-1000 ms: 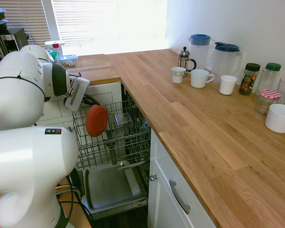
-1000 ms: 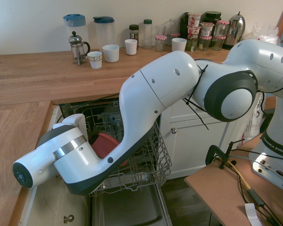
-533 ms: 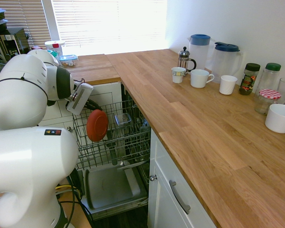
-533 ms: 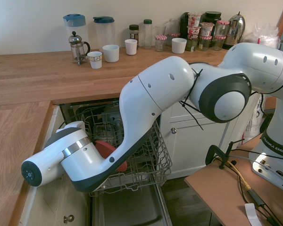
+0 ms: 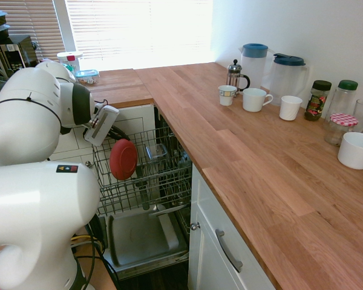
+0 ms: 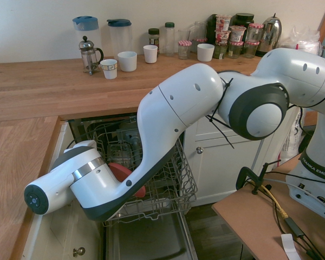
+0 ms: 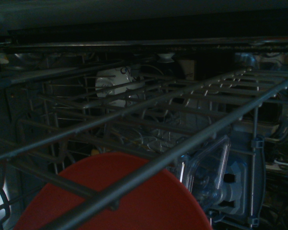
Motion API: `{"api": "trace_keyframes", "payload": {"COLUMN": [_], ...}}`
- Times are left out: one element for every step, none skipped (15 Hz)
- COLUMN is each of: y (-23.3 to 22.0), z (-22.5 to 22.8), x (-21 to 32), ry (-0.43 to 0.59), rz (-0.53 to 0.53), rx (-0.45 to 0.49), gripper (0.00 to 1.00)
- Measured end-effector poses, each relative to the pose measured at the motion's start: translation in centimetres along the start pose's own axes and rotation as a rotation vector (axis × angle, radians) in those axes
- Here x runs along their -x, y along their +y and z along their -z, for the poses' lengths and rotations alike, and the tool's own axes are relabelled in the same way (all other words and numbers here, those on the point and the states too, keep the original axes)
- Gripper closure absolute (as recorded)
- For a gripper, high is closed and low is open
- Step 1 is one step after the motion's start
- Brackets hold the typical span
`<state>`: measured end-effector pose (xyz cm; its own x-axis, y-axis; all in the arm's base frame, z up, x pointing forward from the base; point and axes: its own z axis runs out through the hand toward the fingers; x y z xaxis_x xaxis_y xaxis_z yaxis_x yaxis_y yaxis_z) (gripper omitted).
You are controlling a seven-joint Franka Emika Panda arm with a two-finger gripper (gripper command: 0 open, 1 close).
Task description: Put the plate in the dishwasher
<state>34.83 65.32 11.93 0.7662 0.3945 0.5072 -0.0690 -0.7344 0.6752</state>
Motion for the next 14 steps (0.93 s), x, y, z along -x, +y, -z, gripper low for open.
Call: {"api": "trace_keyframes", "payload": {"y": [-0.1, -0.3, -0.3, -0.1, 0.2, 0.5, 0.8, 1.2, 1.6, 2.1, 2.6, 3.3, 4.0, 4.7], "z": [-0.3, -0.8, -1.0, -1.1, -1.0, -0.7, -0.5, -0.1, 0.4, 0.9, 1.5, 2.0, 2.5, 3.1], "x": [0.3, 0.5, 0.5, 0.4, 0.5, 0.6, 0.8, 0.9, 1.0, 1.1, 1.3, 1.4, 1.5, 1.5], "ry": [-0.005, -0.007, -0.008, -0.008, -0.008, -0.005, -0.003, 0.001, 0.004, 0.008, 0.012, 0.017, 0.021, 0.026], "rz": [0.003, 0.002, 0.0, -0.003, -0.01, -0.013, -0.017, -0.022, -0.022, -0.024, -0.026, -0.025, -0.024, -0.023], "rx": [-0.009, -0.017, -0.03, -0.037, -0.042, -0.051, -0.06, -0.073, -0.089, -0.105, -0.124, -0.141, -0.161, -0.186], "gripper": [0.0, 0.0, 0.0, 0.0, 0.0, 0.0, 0.0, 0.0, 0.0, 0.0, 0.0, 0.0, 0.0, 0.0]}}
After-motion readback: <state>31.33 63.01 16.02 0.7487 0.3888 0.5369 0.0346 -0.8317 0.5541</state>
